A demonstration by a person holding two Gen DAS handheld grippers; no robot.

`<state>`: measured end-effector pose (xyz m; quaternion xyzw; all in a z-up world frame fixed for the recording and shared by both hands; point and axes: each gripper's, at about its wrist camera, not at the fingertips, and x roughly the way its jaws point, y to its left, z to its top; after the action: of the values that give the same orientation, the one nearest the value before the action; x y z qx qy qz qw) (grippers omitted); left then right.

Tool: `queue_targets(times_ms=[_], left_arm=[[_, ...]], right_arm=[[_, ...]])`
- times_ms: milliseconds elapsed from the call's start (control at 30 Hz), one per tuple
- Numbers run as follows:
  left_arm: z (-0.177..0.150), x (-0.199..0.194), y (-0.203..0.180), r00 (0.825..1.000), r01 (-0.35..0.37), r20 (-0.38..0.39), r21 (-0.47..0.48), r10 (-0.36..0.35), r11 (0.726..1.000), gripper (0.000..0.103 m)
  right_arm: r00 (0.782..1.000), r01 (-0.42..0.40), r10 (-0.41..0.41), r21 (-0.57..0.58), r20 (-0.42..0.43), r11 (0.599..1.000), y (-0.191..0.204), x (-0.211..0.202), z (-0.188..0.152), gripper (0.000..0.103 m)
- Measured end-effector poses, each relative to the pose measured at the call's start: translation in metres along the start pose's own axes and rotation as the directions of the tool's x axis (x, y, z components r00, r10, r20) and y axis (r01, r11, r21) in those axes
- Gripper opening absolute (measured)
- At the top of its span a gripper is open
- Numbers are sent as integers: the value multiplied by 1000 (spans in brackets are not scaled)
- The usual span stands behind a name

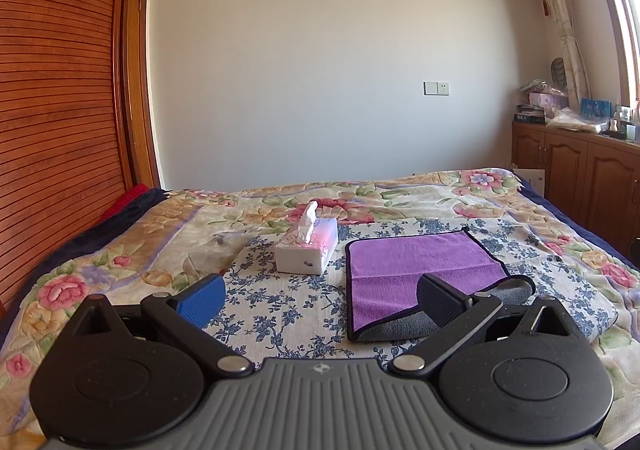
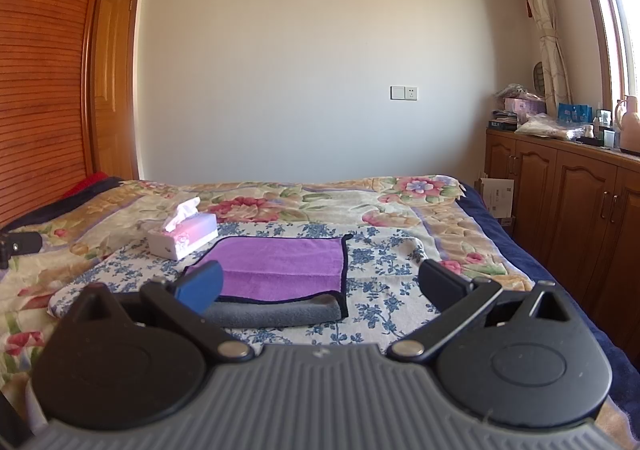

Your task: Fold towel

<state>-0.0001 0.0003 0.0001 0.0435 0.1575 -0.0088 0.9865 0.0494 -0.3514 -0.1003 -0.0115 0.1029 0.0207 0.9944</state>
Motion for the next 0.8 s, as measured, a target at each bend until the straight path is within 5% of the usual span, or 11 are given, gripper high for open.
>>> queue_targets(times_ms=[800], left_arm=[[0,0,0,1000,0,4,-1,0,1000,103]], right_arm=[[1000,2,-2,-1,1,1000,0,-1,0,103]])
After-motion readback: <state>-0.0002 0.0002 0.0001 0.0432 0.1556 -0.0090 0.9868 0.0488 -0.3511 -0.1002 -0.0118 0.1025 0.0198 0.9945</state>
